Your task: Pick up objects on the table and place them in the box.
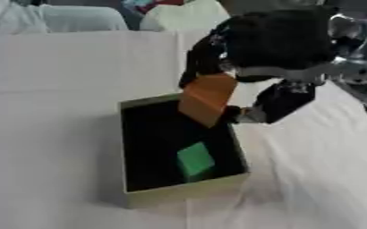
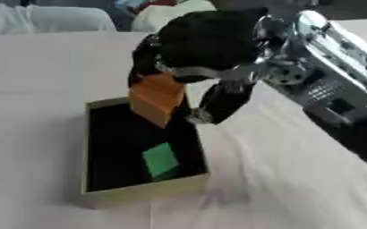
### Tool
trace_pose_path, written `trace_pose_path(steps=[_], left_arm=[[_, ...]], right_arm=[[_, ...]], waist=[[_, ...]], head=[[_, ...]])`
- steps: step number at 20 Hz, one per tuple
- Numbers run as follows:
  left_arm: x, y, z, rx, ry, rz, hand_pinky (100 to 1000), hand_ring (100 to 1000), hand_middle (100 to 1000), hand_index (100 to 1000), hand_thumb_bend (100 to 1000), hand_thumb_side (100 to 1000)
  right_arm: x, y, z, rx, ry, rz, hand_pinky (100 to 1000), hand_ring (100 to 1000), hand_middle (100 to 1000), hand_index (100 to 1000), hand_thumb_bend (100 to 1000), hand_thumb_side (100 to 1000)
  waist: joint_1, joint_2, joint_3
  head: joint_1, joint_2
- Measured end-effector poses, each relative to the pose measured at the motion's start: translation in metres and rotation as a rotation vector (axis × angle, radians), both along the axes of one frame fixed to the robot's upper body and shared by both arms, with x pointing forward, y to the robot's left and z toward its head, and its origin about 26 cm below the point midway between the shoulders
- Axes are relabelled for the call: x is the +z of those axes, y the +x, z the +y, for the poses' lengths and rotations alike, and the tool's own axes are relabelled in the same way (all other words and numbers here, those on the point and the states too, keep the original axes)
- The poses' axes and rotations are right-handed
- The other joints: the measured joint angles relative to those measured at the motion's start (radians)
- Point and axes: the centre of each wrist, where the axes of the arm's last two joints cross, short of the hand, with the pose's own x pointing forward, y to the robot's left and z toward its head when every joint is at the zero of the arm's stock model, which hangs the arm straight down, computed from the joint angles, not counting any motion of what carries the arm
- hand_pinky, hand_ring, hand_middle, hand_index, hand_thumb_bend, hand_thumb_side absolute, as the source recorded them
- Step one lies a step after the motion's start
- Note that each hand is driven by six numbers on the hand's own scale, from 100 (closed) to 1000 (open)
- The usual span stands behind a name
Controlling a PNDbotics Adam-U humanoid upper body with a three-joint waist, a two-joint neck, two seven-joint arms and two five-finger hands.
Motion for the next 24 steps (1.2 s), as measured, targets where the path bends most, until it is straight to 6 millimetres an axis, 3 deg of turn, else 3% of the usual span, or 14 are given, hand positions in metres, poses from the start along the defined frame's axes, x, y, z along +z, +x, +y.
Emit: trace_pose_path(steps=[8,15,21,24], left_arm=[[-0.002,0.0,-0.003,-0.012,-0.008,0.011,940,680,702,833,450,804],[-0.002,0.0,-0.005,-0.015,-0.013,0.016,940,680,702,833,450,805],[-0.003,0.001,-0.006,-0.02,-0.012,0.02,941,678,702,833,447,808],[-0.003,0.001,-0.007,-0.024,-0.015,0.023,942,678,702,833,447,809]], right_arm=[[-0.023,-0.001,0.014,-0.05,-0.005,0.034,718,620,527,735,100,100],[-0.031,0.001,0.023,-0.065,-0.008,0.026,720,624,533,740,100,100],[-0.046,0.011,0.032,-0.078,-0.028,0.051,719,666,612,783,100,100],[-0.054,0.018,0.036,-0.09,-0.028,0.042,742,738,691,829,118,100]], waist=[[0.003,0.009,0.004],[0.005,0.011,0.007],[0.005,0.018,0.013],[0.005,0.019,0.017]], head=[[0.001,0.0],[0.0,0.0],[-0.005,0.0],[-0.007,0.0]])
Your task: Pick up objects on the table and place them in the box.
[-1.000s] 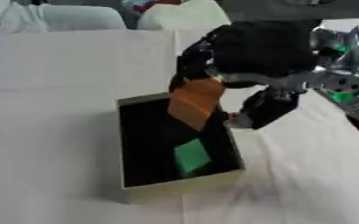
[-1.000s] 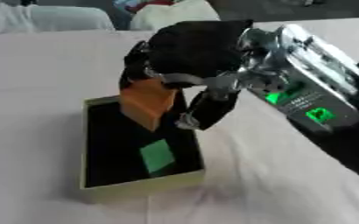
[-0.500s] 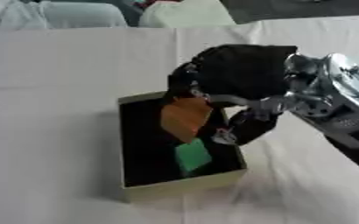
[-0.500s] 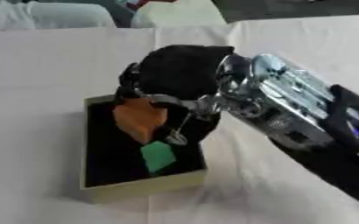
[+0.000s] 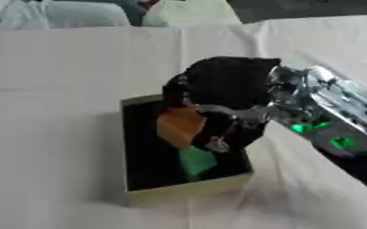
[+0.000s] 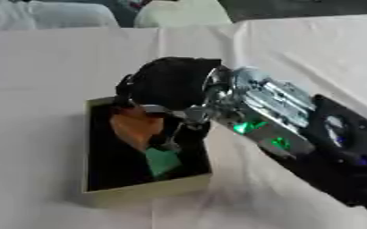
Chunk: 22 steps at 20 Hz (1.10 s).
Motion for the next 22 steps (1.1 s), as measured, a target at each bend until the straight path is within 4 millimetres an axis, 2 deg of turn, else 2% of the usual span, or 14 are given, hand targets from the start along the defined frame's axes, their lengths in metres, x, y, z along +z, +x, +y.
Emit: trace_pose_path(steps=[2,4,7,11,15,17,22], left_arm=[[0.0,0.0,-0.001,-0.001,-0.001,0.0,942,677,702,833,447,810],[0.001,0.0,-0.001,-0.002,-0.001,0.0,943,677,702,833,446,811],[0.001,0.001,-0.001,-0.003,-0.001,-0.001,943,677,702,833,446,811],[0.001,0.001,-0.001,-0.003,0.0,0.0,943,677,703,833,447,810],[0.001,0.001,-0.001,-0.004,0.0,0.001,943,677,703,833,448,810],[0.001,0.001,-0.001,-0.004,0.0,0.0,942,678,703,833,449,808],[0.001,0.001,-0.001,-0.004,0.0,0.0,942,678,704,832,448,808]], right_arm=[[-0.004,0.003,0.002,-0.002,-0.006,-0.01,775,808,762,866,210,100],[-0.008,0.006,0.003,-0.001,-0.021,-0.013,791,845,792,877,235,118],[-0.012,0.012,0.002,-0.006,-0.046,-0.015,814,904,841,892,285,235],[-0.015,0.015,0.002,-0.003,-0.051,-0.037,823,926,849,899,365,312],[-0.012,0.014,0.0,0.004,-0.033,-0.081,830,937,847,910,460,321],[-0.01,0.012,0.0,0.016,-0.025,-0.098,830,932,839,910,454,330],[-0.001,0.005,-0.001,0.038,0.009,-0.13,825,919,825,904,437,280]], waist=[[0.0,0.003,0.0],[-0.001,0.005,0.0],[-0.001,0.007,-0.001],[-0.001,0.008,-0.001],[-0.002,0.008,-0.004],[-0.002,0.008,-0.005],[-0.003,0.008,-0.005]], head=[[-0.002,0.0],[-0.002,0.0],[-0.002,-0.001],[-0.002,-0.001],[-0.001,-0.001],[-0.001,-0.002],[-0.001,-0.002]])
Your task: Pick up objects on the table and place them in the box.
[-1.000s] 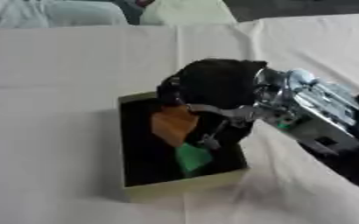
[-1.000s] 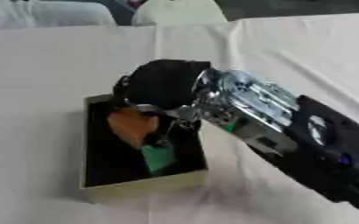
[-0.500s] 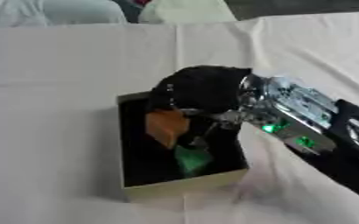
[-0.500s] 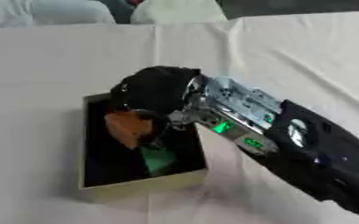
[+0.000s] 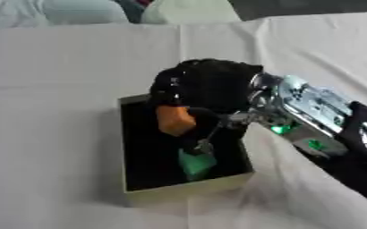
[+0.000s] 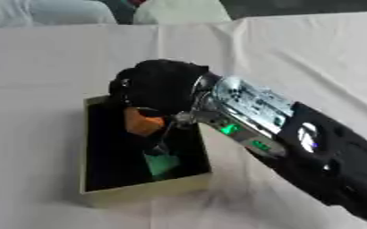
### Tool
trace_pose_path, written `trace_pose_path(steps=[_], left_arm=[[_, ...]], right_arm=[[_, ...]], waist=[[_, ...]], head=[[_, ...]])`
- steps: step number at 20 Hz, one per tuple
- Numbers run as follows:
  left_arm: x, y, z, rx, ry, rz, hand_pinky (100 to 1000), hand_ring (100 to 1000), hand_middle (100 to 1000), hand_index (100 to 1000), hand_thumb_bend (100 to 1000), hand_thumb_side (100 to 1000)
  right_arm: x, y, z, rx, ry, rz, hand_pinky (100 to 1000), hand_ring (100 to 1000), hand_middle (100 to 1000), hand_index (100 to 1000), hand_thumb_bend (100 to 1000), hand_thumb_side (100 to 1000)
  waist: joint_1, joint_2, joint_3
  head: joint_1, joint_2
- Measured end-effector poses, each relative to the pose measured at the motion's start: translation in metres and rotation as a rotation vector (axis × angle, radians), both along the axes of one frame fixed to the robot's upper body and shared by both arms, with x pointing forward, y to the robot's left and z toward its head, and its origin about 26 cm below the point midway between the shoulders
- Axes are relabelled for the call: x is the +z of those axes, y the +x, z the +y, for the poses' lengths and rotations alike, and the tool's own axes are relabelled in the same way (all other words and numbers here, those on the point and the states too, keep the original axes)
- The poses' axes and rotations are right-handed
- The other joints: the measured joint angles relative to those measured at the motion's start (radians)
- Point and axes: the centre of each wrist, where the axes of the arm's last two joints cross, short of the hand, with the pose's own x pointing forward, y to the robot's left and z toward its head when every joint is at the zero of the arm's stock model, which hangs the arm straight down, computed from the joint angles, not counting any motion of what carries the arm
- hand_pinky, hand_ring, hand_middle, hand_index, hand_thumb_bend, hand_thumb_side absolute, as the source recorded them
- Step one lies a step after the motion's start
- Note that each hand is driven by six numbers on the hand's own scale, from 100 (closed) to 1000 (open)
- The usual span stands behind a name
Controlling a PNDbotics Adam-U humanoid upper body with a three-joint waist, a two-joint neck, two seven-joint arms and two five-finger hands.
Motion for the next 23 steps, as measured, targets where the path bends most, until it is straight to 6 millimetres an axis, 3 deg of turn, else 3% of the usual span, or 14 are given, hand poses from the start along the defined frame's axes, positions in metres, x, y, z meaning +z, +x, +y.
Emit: trace_pose_path(steps=[4,7,10,15,21,22,23], left_arm=[[0.0,0.0,0.0,0.0,0.0,0.0,941,679,704,832,448,807],[0.0,0.0,0.0,0.0,0.0,0.0,940,679,704,830,449,805],[0.0,0.0,0.0,0.001,0.0,-0.001,939,680,705,829,450,803],[0.0,0.0,0.0,0.002,-0.001,-0.003,937,681,705,828,451,799],[-0.002,-0.001,0.003,0.011,-0.005,-0.004,934,683,706,828,454,794],[-0.002,-0.001,0.003,0.013,-0.005,-0.005,934,683,707,829,455,793],[-0.001,-0.001,0.004,0.015,-0.004,-0.008,933,684,707,828,456,792]], right_arm=[[0.014,-0.011,-0.005,0.016,0.053,-0.029,808,876,790,889,368,214],[0.027,-0.019,-0.011,0.025,0.112,-0.053,794,821,749,876,254,157],[0.04,-0.021,-0.021,0.02,0.19,-0.067,794,801,735,871,216,100],[0.063,-0.018,-0.048,0.001,0.34,-0.107,791,767,703,854,110,100],[0.082,-0.016,-0.091,-0.032,0.503,-0.156,791,735,684,830,100,100],[0.084,-0.016,-0.099,-0.043,0.534,-0.16,790,730,680,828,100,114],[0.085,-0.016,-0.106,-0.055,0.567,-0.165,790,723,674,825,100,205]], waist=[[-0.001,-0.001,0.001],[-0.001,-0.005,0.001],[0.001,-0.01,-0.001],[0.005,-0.017,-0.007],[0.013,-0.023,-0.015],[0.015,-0.023,-0.018],[0.017,-0.025,-0.02]], head=[[0.001,0.0],[0.003,0.0],[0.007,0.0],[0.023,0.001],[0.05,0.007],[0.054,0.008],[0.059,0.009]])
